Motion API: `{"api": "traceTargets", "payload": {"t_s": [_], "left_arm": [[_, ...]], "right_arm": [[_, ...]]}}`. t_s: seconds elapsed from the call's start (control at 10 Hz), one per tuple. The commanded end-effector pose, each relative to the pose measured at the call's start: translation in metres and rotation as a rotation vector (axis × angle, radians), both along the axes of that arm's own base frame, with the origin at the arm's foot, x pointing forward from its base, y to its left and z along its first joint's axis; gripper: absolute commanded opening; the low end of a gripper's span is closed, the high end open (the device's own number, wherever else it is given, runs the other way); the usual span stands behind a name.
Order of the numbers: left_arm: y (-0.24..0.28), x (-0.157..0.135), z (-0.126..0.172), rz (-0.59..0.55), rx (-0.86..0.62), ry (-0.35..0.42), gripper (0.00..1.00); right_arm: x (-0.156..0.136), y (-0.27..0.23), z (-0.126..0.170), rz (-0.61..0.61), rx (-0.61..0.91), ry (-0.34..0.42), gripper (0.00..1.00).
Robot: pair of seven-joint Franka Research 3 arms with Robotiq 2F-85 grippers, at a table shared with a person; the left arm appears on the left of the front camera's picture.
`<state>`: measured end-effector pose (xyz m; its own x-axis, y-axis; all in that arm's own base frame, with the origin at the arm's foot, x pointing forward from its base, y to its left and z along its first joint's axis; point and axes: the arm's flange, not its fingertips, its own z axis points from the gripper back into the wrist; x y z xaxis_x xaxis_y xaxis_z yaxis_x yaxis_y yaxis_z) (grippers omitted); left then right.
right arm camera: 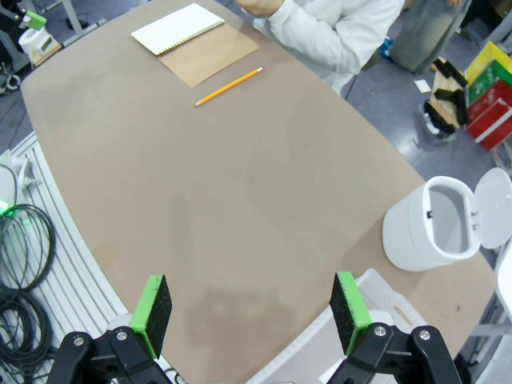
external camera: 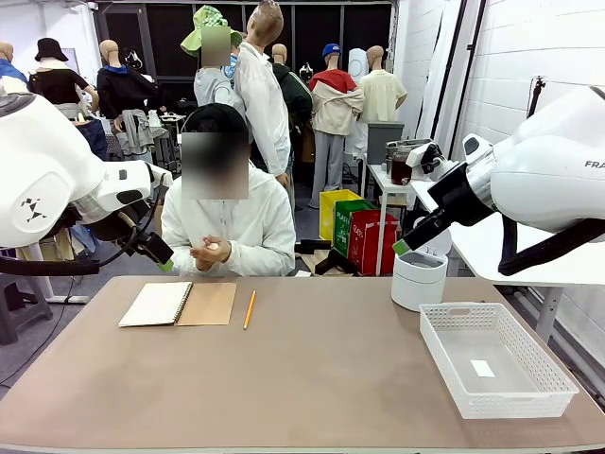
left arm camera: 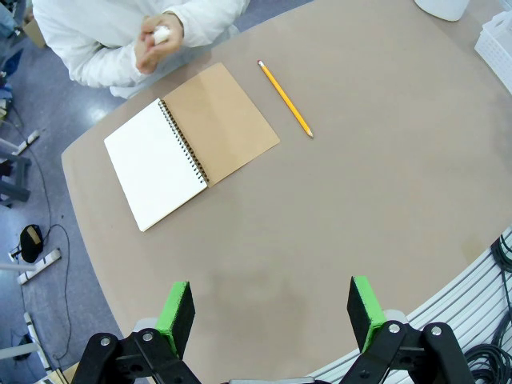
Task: Sort the paper based on its condition.
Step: If a person hands you a paper, place it in the Organizing basket , and if it's crumpled, put it in the Trash can.
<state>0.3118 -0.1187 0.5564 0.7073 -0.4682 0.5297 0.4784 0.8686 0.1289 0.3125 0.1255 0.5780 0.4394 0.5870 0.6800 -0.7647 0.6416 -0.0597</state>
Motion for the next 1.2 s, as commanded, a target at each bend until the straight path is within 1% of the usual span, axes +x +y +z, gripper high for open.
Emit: {"api": "traceTargets", "payload": {"t_s": [0.0, 1.1], "left_arm": [[0.0006, 0.0002, 0.0008, 0.002, -0.005, -0.005, 1.0], [0.0006, 0.0002, 0.0008, 0.002, -0.005, -0.005, 1.0]], "right_arm": [[0.0, -0.0002, 0.0002, 0.0, 0.005, 0.002, 1.0], [0.0, -0.0002, 0.0002, 0.0, 0.005, 0.002, 1.0]]}}
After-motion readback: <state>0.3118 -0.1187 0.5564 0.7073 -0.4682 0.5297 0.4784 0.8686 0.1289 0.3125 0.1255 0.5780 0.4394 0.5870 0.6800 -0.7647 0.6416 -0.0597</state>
